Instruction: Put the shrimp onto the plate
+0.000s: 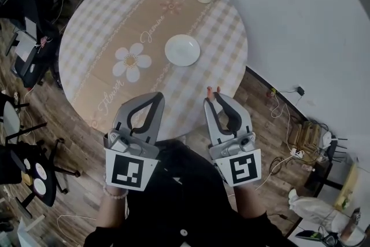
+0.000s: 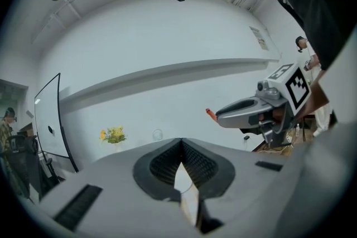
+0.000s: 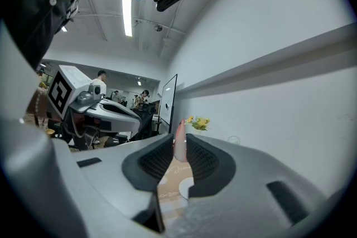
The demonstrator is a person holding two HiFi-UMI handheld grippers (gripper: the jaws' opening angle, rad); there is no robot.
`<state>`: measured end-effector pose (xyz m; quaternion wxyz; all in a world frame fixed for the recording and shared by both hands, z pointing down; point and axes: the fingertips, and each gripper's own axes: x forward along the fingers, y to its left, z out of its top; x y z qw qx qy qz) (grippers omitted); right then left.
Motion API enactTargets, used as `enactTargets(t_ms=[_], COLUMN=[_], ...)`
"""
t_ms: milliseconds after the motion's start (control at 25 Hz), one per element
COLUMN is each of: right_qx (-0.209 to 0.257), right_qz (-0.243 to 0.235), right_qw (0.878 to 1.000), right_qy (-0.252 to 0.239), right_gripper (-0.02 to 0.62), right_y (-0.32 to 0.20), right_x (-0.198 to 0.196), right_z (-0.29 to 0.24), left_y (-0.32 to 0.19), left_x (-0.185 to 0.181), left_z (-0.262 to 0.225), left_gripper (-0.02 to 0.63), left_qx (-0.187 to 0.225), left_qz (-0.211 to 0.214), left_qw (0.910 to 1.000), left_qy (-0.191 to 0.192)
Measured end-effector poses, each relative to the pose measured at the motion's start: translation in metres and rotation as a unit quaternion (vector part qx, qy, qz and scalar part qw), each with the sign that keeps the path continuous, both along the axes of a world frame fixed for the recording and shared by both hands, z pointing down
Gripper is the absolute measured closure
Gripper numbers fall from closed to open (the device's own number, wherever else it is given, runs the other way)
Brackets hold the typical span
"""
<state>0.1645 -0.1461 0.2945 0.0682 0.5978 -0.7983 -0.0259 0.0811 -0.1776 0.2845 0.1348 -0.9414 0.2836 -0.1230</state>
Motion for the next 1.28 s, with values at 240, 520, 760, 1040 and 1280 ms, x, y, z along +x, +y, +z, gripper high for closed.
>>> enactTargets(t_ms=[240, 520, 760, 1040, 1280], right_qx=[-0.014, -0.022, -0.025, -0.073, -0.074], right_qz=[-0.008, -0.025, -0.037, -0.046, -0.060], right_qw=[1.000, 0.999, 0.999, 0.995, 0.995], right_qy=[0.004, 0.020, 0.030, 0.039, 0.043], right_gripper=[0.543, 0.543, 0.543, 0.543, 0.543], right_y=[-0.015, -0.032, -0.052, -0.073, -0.098], right_x=[-0.003, -0.006, -0.006, -0.002, -0.001], right_z=[0.010, 0.024, 0.038, 0.074, 0.094], left_y=[-0.011, -0.020, -0.023, -0.025, -0.026], left_x=[-0.007, -0.017, -0.026, -0.032, -0.041], left_z=[0.008, 0.014, 0.018, 0.029, 0.035], left_gripper=[0.606, 0.606, 0.606, 0.606, 0.606], left_qx=[-0.011, -0.019, -0.025, -0.040, -0.047], left_qz=[-0.011, -0.032, -0.046, -0.061, -0.076], left_qw=[0.9999, 0.9993, 0.9986, 0.9973, 0.9959], left_qy=[0.000, 0.001, -0.004, -0.009, -0.013])
